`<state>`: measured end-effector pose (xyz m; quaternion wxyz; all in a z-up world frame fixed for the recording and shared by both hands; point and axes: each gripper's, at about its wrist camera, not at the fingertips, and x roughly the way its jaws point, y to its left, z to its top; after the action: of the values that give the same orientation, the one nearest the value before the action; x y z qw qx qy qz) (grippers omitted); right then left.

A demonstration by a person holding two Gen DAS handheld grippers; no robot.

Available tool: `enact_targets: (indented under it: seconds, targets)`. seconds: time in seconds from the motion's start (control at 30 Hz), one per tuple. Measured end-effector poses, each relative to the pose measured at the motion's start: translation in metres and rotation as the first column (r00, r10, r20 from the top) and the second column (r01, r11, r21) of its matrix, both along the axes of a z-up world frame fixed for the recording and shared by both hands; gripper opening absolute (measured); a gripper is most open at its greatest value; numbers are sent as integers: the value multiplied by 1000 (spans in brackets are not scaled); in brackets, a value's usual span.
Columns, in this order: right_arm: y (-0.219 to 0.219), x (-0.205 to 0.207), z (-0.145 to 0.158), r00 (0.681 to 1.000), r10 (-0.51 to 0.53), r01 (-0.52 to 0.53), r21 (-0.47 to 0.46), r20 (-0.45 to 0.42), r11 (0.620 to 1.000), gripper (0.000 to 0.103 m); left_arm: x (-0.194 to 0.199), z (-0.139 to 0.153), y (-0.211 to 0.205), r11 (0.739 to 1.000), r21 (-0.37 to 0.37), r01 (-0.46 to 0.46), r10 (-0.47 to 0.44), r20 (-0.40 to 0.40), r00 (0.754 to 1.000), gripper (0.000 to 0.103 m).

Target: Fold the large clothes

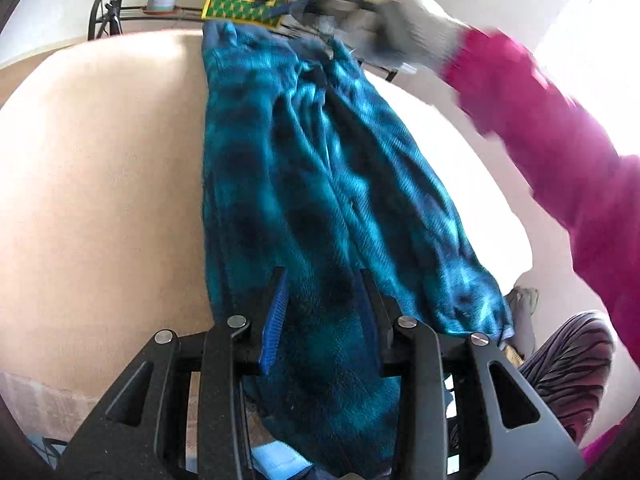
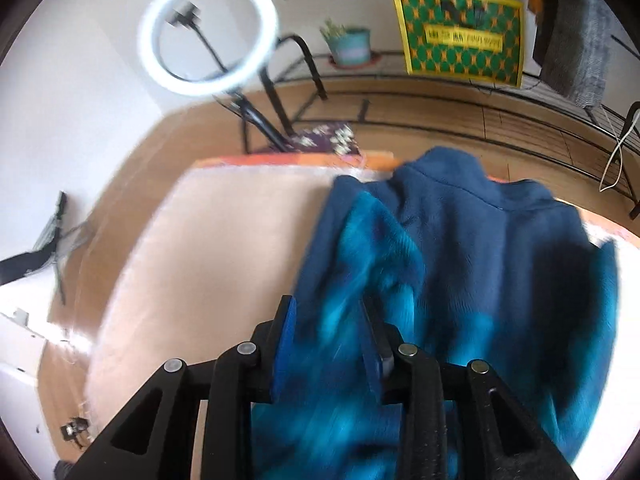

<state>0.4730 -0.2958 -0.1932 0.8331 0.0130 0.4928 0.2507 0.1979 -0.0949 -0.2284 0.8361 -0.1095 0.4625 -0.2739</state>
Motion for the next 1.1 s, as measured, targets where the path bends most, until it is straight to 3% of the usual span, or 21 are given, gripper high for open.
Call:
enact_targets:
  seconds: [0.2,0.37,0.47,0.53,0.77,0.93,1.0,1.1]
  targets:
    - [-32,-112,70,996,70,-70,11,54,997,34,-7,26,38,997,-38,-67,68,31,997,33]
    - [-49,-208,91,995,77,-78,8,64,997,48,-11,35,61,994,-38,-107,108,25,994,33]
    - [-54,-255,72,997,69,-69,-4,25,998,47,-12,31,62,992,-54,-110,110,4,994,33]
    - [-58,-279,41,998,46,-45,21,-35,999,45,-16,26,58,993,-59,-105,104,-14,994,33]
    - [-58,-312,-62,978,-18,19,4,-209,1000,44,-24,-2,49,991,-94,-97,87,-105,991,33]
    - [-59,-319,-95,968,-68,60,-39,-240,997,44,-27,-12,43,993,-72,-91,81,-123,989,33]
    - [-59,-317,-102,966,-62,60,-16,-252,998,42,-25,-16,40,994,-61,-91,83,-128,988,33]
    - [-52,-317,-106,968,-42,45,7,-247,999,29,-19,-24,36,994,-43,-105,98,-141,985,33]
